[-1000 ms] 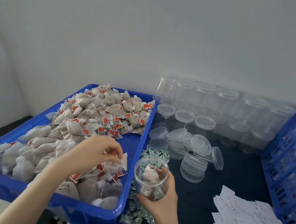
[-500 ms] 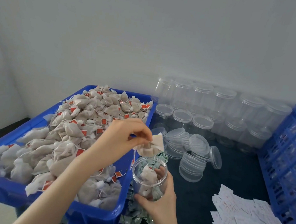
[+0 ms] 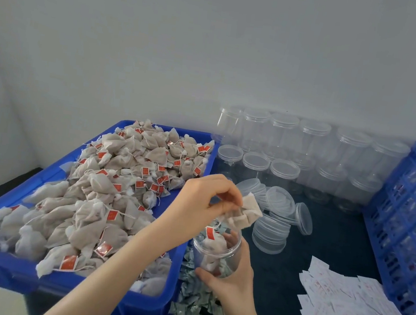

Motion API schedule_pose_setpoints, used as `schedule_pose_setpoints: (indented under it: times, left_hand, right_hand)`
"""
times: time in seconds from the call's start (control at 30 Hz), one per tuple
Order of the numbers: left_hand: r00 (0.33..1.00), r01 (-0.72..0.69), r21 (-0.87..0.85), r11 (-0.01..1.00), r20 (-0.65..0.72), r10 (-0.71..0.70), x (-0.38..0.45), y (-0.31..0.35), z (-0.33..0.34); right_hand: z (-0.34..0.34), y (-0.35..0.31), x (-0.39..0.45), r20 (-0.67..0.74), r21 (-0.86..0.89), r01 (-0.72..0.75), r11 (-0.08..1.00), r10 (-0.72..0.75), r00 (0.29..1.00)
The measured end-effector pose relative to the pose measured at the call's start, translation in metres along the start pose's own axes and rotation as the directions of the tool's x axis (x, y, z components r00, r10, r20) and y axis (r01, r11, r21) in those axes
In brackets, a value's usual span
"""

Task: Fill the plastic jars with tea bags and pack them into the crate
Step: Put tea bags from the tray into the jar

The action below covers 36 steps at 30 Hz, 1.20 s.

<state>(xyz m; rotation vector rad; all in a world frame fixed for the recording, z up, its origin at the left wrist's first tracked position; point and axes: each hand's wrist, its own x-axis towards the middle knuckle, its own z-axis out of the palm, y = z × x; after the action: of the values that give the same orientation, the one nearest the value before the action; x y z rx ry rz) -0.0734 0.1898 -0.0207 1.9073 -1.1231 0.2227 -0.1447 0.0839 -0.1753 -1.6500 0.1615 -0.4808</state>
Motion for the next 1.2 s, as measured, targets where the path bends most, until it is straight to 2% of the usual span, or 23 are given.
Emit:
schedule_pose_setpoints:
  times: [0.13, 0.27, 0.33, 0.47, 0.57, 0.67, 0.73, 0.8, 0.87, 0.9, 0.97, 1.0, 1.1, 1.13, 1.2]
  left_hand:
    - [0.99, 0.053, 0.051, 0.997, 0.129, -0.059, -0.001, -0.014, 0.006]
    - [0.955, 0.101, 0.268, 0.958, 0.242, -0.169, -0.004, -0.026, 0.014]
    - [0.929, 0.119, 0.292, 0.949, 0.304, -0.21, -0.004, -0.028, 0.018]
    - [0.802, 0.096, 0.31, 0.946, 0.539, -0.258, -0.002, -0.03, 0.021]
    - [0.73, 0.04, 0.331, 0.943, 0.635, -0.254, -0.003, -0.033, 0.02]
    - [0.752, 0.041, 0.295, 0.954, 0.62, -0.224, -0.006, -0.037, 0.019]
    - [0.818, 0.056, 0.252, 0.966, 0.544, -0.189, -0.007, -0.038, 0.014]
    - [0.903, 0.103, 0.183, 0.978, 0.394, -0.169, -0.006, -0.044, 0.003]
    - [0.94, 0.157, 0.242, 0.958, 0.261, -0.22, -0.005, -0.056, -0.012]
    - [0.931, 0.175, 0.361, 0.916, 0.241, -0.273, -0.006, -0.064, -0.019]
    - [0.859, 0.159, 0.653, 0.741, 0.279, -0.43, -0.008, -0.081, -0.026]
    - [0.794, 0.124, 0.736, 0.666, 0.329, -0.511, -0.012, -0.088, -0.025]
    - [0.55, 0.084, 0.775, 0.626, 0.487, -0.678, -0.028, -0.1, -0.014]
    - [0.493, 0.052, 0.784, 0.618, 0.518, -0.699, -0.032, -0.103, -0.011]
    - [0.437, -0.063, 0.807, 0.588, 0.552, -0.711, -0.038, -0.108, -0.005]
  right_hand:
    - [-0.002, 0.0, 0.004, -0.043, -0.009, -0.014, 1.0, 0.014, 0.999]
    - [-0.005, -0.001, 0.006, -0.081, -0.012, -0.031, 0.999, 0.029, 0.996]
    - [-0.004, -0.002, 0.007, -0.076, -0.024, -0.037, 0.999, 0.035, 0.997]
    - [0.0, -0.003, 0.005, -0.059, -0.068, -0.033, 0.997, 0.029, 0.998]
    - [0.0, -0.002, 0.002, -0.023, -0.096, -0.01, 0.995, 0.008, 1.0]
    - [0.001, -0.004, 0.0, -0.016, -0.097, -0.013, 0.995, 0.011, 1.0]
    - [0.001, -0.004, 0.0, -0.033, -0.084, -0.016, 0.996, 0.014, 0.999]
    - [0.001, -0.004, 0.0, -0.051, -0.075, -0.016, 0.997, 0.012, 0.999]
    - [0.0, -0.002, 0.0, -0.065, -0.062, -0.012, 0.998, 0.008, 0.998]
    - [0.0, -0.001, -0.001, -0.068, -0.059, -0.014, 0.998, 0.01, 0.998]
    - [-0.002, 0.0, -0.001, -0.068, -0.052, -0.022, 0.998, 0.018, 0.998]
    - [-0.002, 0.001, -0.002, -0.066, -0.049, -0.025, 0.999, 0.021, 0.998]
    - [-0.001, 0.001, -0.002, -0.051, -0.051, -0.028, 0.998, 0.026, 0.998]
    - [-0.001, 0.001, -0.002, -0.044, -0.052, -0.031, 0.998, 0.029, 0.999]
    - [0.0, 0.002, -0.003, -0.035, -0.055, -0.035, 0.998, 0.033, 0.999]
